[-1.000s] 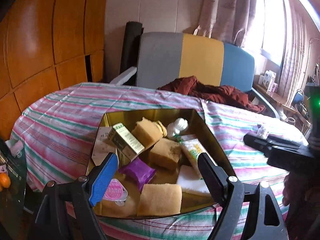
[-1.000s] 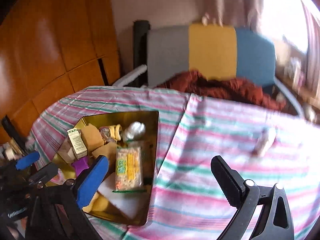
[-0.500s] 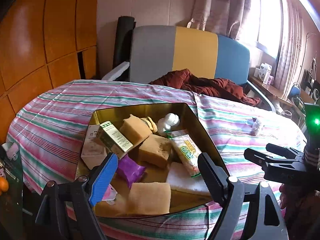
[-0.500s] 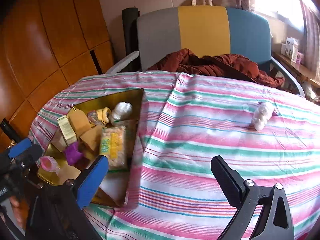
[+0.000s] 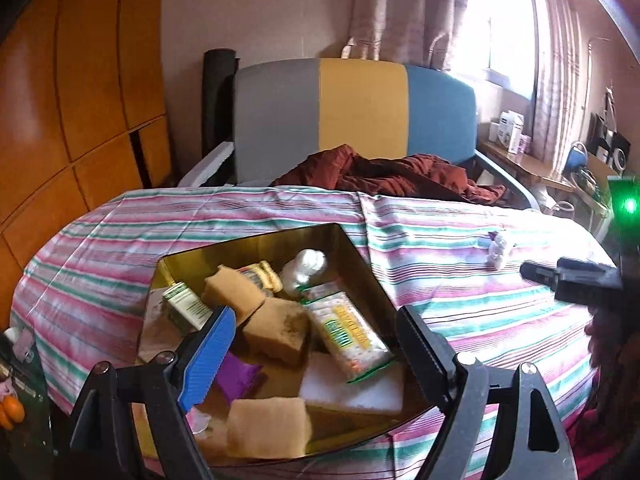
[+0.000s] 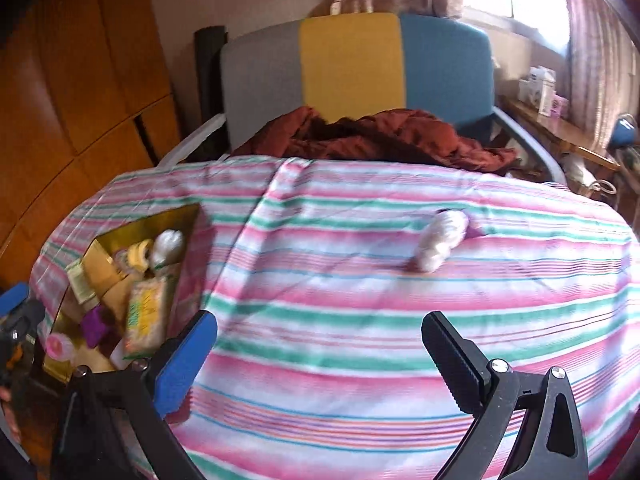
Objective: Organize objects
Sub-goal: 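Withdraw both open tools from the tray toward the remaining items, then reach the left tool to the wrapped clear ball and close on it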
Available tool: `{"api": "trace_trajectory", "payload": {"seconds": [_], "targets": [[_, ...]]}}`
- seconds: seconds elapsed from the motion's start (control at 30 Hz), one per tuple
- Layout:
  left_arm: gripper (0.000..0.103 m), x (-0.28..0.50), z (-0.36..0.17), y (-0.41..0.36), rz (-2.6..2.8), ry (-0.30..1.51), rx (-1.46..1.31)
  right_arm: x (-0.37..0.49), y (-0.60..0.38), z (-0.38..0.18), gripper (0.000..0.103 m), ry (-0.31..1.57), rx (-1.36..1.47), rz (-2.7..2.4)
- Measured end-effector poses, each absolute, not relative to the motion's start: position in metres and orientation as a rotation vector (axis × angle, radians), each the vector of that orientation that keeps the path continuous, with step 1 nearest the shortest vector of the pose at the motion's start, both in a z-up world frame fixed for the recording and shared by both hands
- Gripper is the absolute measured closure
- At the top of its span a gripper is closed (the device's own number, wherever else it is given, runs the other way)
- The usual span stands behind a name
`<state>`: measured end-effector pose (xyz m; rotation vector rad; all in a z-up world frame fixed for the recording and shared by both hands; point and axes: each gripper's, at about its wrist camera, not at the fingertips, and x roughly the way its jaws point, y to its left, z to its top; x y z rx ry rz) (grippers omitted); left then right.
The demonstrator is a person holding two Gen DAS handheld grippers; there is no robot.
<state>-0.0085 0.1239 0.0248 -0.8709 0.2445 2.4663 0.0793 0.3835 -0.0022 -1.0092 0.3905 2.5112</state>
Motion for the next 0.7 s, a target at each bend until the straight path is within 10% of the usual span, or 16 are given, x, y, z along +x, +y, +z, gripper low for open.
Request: {"api": "trace_trajectory", "payload": {"seconds": [0.7], "targets": [[0.019,0.0,0.019,0.228,2.233,0.33,-0.853,0.136,0.55,-0.008,0.0,0.5,-0.858,2.238]]}}
